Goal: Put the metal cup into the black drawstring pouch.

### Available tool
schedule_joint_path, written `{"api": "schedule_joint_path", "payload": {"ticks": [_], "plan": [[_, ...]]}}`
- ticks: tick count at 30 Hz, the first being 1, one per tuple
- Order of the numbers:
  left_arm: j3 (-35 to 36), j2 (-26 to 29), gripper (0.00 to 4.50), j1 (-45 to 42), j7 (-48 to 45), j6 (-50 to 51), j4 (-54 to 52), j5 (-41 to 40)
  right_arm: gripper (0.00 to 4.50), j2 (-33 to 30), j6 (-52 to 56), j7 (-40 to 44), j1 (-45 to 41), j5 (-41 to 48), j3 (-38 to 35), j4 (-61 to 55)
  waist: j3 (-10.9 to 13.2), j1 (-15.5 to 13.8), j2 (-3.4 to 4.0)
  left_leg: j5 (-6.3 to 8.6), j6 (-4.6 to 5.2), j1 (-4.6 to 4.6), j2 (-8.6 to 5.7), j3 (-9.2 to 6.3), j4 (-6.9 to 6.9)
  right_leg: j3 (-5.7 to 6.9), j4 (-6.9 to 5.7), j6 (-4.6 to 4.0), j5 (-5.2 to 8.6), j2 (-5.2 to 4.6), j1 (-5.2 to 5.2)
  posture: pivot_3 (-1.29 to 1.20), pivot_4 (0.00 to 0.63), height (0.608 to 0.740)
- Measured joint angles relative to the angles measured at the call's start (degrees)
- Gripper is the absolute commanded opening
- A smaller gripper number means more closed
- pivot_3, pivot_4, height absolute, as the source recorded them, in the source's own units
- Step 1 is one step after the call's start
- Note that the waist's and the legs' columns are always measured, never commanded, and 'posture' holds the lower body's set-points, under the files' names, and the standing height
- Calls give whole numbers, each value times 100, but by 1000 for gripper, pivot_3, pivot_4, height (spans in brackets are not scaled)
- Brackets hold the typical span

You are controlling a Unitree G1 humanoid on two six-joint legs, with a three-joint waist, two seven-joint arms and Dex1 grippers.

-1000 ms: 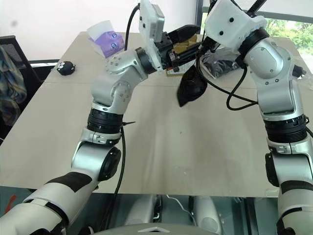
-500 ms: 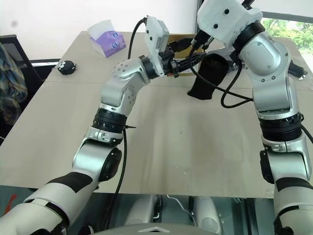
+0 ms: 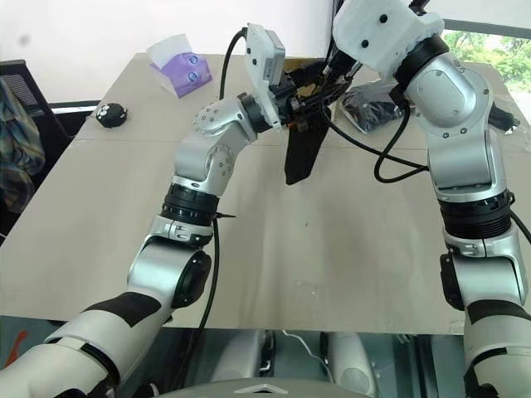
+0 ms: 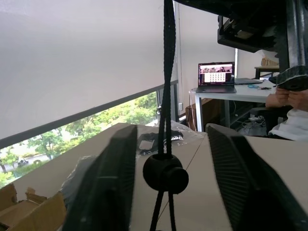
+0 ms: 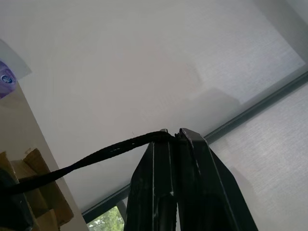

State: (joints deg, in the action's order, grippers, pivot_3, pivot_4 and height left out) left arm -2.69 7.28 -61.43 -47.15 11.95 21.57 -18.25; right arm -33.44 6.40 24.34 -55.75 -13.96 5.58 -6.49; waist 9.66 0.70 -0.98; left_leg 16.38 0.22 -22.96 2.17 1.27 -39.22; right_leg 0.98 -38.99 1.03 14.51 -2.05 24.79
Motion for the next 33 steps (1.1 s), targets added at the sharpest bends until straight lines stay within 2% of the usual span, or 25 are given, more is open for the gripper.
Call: {"api": "schedule_joint_path", "payload": {"ticks": [2, 3, 9, 17, 22, 23, 25, 28, 30, 33], "plan": [[5, 1, 449, 0, -17, 17, 0, -4, 0, 8, 13, 6, 0, -1, 0, -22, 0, 1, 0, 0, 0, 0, 0, 0, 0, 0, 0, 0, 0, 0, 0, 0, 150, 715], [9, 3, 186, 1, -29, 23, 0, -2, 0, 14, 38, 8, 0, -1, 0, -52, 0, 1, 0, 0, 0, 0, 0, 0, 0, 0, -1, 0, 0, 0, 0, 0, 150, 715], [-21, 22, 192, 28, -43, -21, 0, 59, 0, 75, 28, -70, -131, -12, -13, -76, 0, 1, 0, 0, 0, 0, 0, 0, -1, 0, 0, 0, 0, 0, 0, 0, 150, 715], [-285, 67, 192, 211, -23, -497, -21, 405, 0, 194, -779, -1643, -704, -362, -730, 33, -2, -7, 0, 0, 0, -1, 0, 5, -1, -4, -4, 0, 0, -4, 3, 0, 150, 715], [-353, 32, 192, 254, -46, -648, -68, 380, 0, 198, -935, -1928, -704, -362, -808, 140, -2, 0, 0, 0, 0, 1, -1, 6, -2, -6, -8, 0, 0, -3, 3, 0, 150, 715], [-352, 16, 992, 312, -67, -596, -86, 316, 0, 201, -885, -1882, -695, -294, -808, 204, -3, 8, 1, 0, 0, 4, 0, 7, -2, -10, -12, 0, 0, -2, 3, 0, 150, 715], [-359, 34, 1644, 382, -122, -490, -69, 290, 0, 239, -780, -1793, -618, -164, -810, 224, -3, 13, 1, 0, 0, 6, 0, 6, -2, -10, -15, 0, 0, 0, 4, 0, 150, 715], [-417, 135, 3024, 647, -157, -394, 53, 361, 0, 247, -560, -1483, -545, 102, -840, 157, -4, 17, 4, 0, 1, 7, 2, 4, -1, -11, -20, 0, 0, 3, 6, 0, 150, 715], [-422, 206, 3024, 746, -164, -222, -109, 355, 0, 257, -108, -1001, -191, 349, -750, -89, -6, 5, 1, 0, 1, 6, 4, 0, -3, -5, -17, 0, 0, 3, 2, 0, 150, 715], [-408, 422, 3024, 943, -292, 133, -900, 139, 0, 448, 578, -464, 510, 689, -495, -165, -5, 8, 2, 0, 1, 5, 4, -2, -3, -17, -20, 0, -1, -3, 4, 0, 150, 715]]}}
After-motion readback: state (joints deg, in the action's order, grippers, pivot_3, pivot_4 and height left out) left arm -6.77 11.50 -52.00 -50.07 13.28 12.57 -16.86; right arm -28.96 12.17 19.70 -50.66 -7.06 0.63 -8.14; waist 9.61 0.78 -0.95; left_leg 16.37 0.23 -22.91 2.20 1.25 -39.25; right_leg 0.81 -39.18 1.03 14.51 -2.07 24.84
